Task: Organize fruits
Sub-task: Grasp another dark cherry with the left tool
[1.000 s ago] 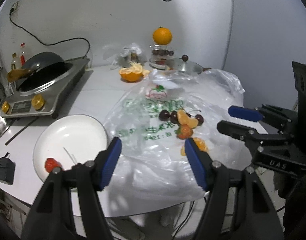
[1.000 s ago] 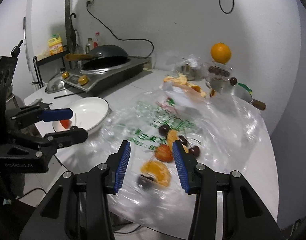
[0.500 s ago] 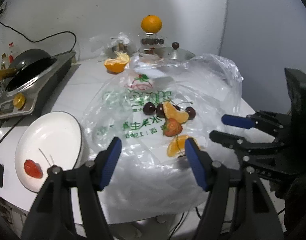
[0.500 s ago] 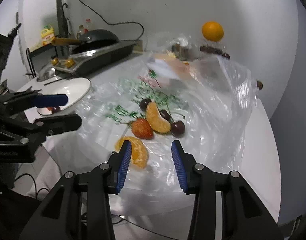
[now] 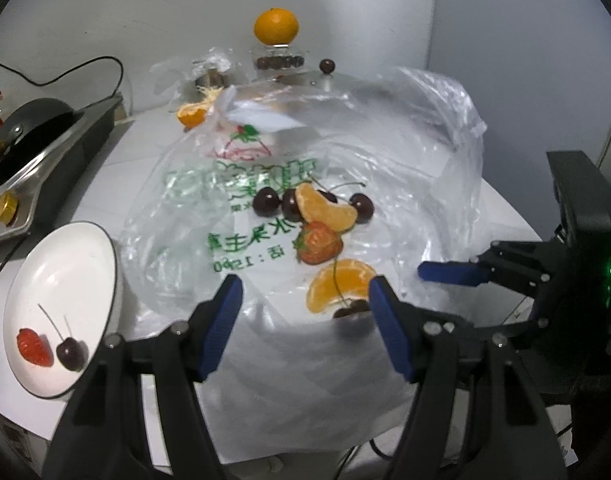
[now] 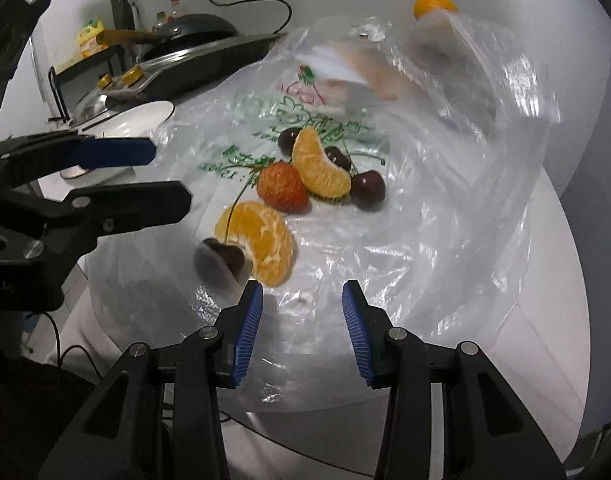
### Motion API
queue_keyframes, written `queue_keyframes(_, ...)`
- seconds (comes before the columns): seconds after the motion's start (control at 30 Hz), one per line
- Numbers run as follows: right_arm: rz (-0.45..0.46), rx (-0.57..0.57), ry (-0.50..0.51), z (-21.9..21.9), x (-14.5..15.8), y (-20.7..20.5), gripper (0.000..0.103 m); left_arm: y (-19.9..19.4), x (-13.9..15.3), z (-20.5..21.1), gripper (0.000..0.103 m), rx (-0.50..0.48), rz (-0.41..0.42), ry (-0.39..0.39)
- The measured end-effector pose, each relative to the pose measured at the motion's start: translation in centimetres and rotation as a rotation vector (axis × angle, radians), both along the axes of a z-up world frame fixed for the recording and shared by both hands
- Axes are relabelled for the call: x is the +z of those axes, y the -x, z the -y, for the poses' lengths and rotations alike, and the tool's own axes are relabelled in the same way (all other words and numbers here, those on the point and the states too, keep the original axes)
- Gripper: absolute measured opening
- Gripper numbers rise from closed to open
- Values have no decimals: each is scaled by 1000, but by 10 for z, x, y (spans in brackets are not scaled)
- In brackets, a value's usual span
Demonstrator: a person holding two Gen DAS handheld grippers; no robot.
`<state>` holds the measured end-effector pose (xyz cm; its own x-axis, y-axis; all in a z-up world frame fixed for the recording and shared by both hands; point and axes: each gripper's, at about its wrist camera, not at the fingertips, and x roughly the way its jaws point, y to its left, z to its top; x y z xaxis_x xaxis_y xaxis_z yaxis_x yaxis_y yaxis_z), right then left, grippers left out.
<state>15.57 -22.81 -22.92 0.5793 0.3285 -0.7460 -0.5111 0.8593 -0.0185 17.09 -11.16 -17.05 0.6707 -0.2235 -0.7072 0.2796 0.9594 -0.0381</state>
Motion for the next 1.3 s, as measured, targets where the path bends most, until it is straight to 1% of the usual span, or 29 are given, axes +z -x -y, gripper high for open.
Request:
queue_keyframes(0.2, -5, 24, -1, 0, -2, 5, 44, -8, -9, 13, 67, -36, -21, -3)
queue_keyframes(0.47, -16, 64, -15, 5, -4, 15, 44, -12, -27, 23, 67, -64, -92, -14)
queue_keyframes(0.87, -10, 64, -18, 7, -4, 17, 44, -16, -44, 27, 66, -87, -116, -14)
queue_keyframes(0.9, -10, 64, -19, 8, -3, 17, 44, -16, -45, 27, 62, -88, -116, -16)
queue_keyframes(0.93, -9, 64, -20, 8, -4, 18, 44, -16, -45, 28, 55, -89, -117, -21)
queue_keyframes(1.0, -9, 64, -20, 8, -4, 18, 44, -16, -46, 28, 50, -93, -117, -28)
queue_keyframes(1.03, -9, 65, -19, 8, -4, 18, 44, -16, -45, 28, 46, -93, -117, -26)
queue_keyframes(1.17, -9, 63, -21, 8, -4, 18, 44, -18, -46, 29, 40, -99, -119, -16)
queue_keyframes(1.2, -9, 63, -21, 8, -4, 19, 44, -17, -46, 29, 37, -102, -119, -16)
queue_keyframes(1.23, -9, 64, -20, 8, -4, 19, 44, -17, -46, 29, 32, -107, -120, -14)
queue_keyframes(1.3, -9, 63, -20, 8, -4, 19, 44, -14, -45, 30, 31, -115, -119, -15)
